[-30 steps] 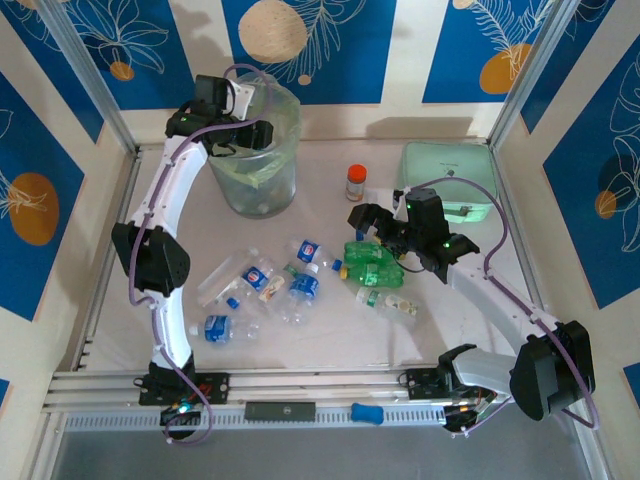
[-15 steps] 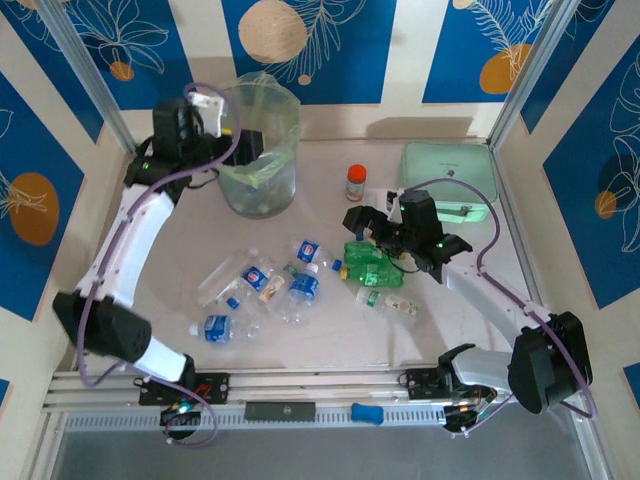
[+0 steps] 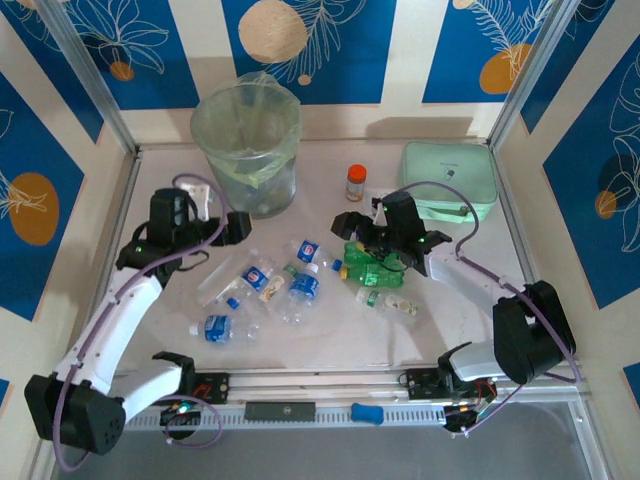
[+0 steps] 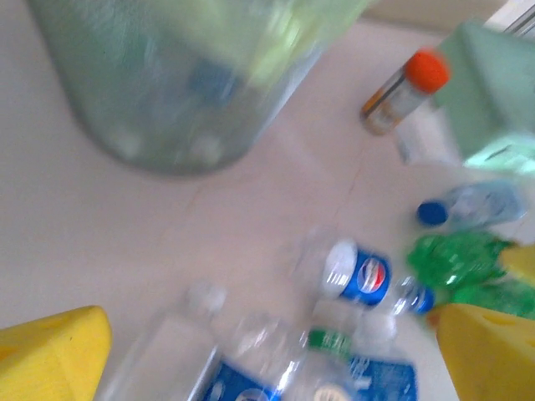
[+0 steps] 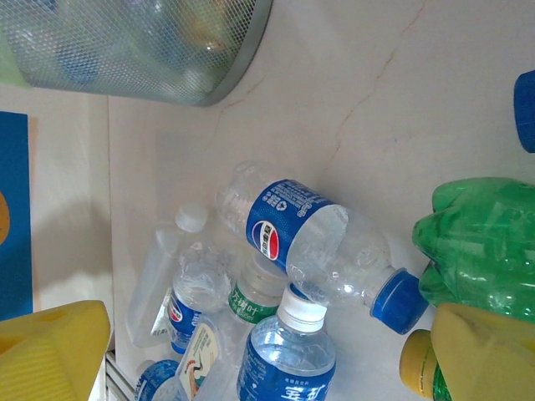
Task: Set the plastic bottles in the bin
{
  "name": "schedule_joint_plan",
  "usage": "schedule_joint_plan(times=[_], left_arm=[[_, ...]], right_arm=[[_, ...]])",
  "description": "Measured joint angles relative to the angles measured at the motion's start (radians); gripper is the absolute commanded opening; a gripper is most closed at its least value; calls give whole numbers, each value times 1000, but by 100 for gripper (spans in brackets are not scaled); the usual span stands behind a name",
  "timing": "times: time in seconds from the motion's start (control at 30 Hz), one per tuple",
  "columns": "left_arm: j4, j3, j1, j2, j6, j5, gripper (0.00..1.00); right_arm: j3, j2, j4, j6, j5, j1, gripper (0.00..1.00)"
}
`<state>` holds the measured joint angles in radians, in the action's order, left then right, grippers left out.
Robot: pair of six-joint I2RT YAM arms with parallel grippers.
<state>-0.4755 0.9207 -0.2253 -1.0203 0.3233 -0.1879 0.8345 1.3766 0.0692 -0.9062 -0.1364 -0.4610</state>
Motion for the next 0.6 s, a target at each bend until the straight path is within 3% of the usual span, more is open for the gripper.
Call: schedule_joint_plan(times=[0.27,0.6], left_arm=[[-38,-286,0,89,114,97,99],[-10,-318,0,-33,111,195,99]], right_arm=[[31,21,-4,-3,-8,-9,99],[33,21,-5,-4,-11,-11,99]])
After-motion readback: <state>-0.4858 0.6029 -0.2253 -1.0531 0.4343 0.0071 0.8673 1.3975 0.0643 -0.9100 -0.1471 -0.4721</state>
